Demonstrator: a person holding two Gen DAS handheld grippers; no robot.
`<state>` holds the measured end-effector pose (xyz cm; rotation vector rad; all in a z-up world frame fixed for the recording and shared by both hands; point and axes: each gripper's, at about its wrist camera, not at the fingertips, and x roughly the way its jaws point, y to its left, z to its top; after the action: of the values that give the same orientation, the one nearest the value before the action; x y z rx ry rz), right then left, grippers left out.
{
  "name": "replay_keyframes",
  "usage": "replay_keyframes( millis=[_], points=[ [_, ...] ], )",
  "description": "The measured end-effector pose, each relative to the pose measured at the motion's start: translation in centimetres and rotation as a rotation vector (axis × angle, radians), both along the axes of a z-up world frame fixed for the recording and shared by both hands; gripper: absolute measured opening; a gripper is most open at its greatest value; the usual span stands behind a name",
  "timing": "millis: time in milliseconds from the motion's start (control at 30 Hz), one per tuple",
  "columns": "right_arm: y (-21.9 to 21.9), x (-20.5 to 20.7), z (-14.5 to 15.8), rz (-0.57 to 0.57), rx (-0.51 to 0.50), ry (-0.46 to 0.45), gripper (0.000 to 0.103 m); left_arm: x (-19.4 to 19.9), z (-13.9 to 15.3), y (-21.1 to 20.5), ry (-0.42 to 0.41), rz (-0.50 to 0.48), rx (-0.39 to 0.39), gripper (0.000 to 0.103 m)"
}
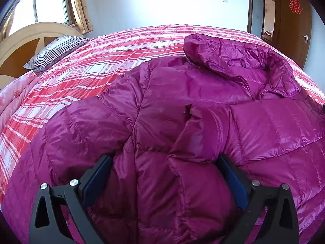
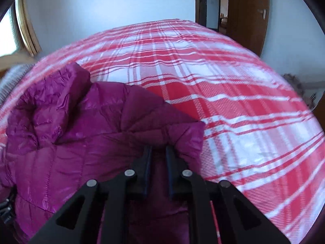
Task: Fold large clothes
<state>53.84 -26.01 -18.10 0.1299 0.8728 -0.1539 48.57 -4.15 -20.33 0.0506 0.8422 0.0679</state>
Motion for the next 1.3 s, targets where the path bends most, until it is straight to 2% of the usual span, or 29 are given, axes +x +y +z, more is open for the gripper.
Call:
replay_keyframes(
  millis=[33, 100, 167, 200, 333, 467, 667, 867, 967, 1100, 1167, 1300],
  points=[
    [0.5, -0.9, 1.1, 0.001, 0.016, -0.023, 0.026, 0.0, 0.0, 0.0, 0.000, 0.000, 0.000, 0.102],
    [2.3, -3.1, 3.4, 0.033, 0.034, -0.059, 0.045, 0.0, 0.0, 0.0, 0.000, 0.000, 0.000, 0.102],
    [4.6, -5.2, 4.4, 0.097, 0.049, -0.107, 0.059, 0.0, 0.0, 0.0, 0.000, 0.000, 0.000, 0.102],
    [5.6, -6.0, 4.3, 0.124, 0.046, -0.113, 0.061, 0.0, 0.0, 0.0, 0.000, 0.000, 0.000, 0.102],
    [8.3, -6.2, 1.6, 0.168, 0.026, -0.081, 0.061, 0.0, 0.0, 0.0, 0.000, 0.000, -0.002, 0.102],
    [8.7, -5.5, -2.3, 0.157, 0.011, -0.007, 0.062, 0.0, 0.0, 0.0, 0.003, 0.000, -0.005, 0.102],
    [9.6, -5.2, -3.0, 0.155, -0.060, -0.005, 0.062, 0.1, 0.0, 0.3, 0.009, -0.004, -0.026, 0.102],
    [9.8, -5.2, -3.4, 0.152, -0.074, -0.016, 0.063, -0.7, 1.1, 1.9, 0.019, -0.023, -0.125, 0.102],
    [10.1, -5.2, -3.6, 0.151, -0.085, -0.018, 0.063, -3.8, 3.2, 3.3, -0.012, -0.034, -0.125, 0.102],
    [10.0, -5.4, -3.6, 0.149, -0.069, -0.026, 0.063, -10.0, 5.4, 7.2, -0.091, -0.008, -0.037, 0.102],
    [10.0, -5.6, -3.5, 0.149, -0.071, -0.029, 0.063, -12.8, 5.8, 10.3, -0.112, 0.034, -0.015, 0.102],
    [9.7, -6.1, -3.3, 0.148, -0.058, -0.037, 0.063, -17.9, 5.4, 18.0, -0.126, 0.201, 0.037, 0.102]
  ],
)
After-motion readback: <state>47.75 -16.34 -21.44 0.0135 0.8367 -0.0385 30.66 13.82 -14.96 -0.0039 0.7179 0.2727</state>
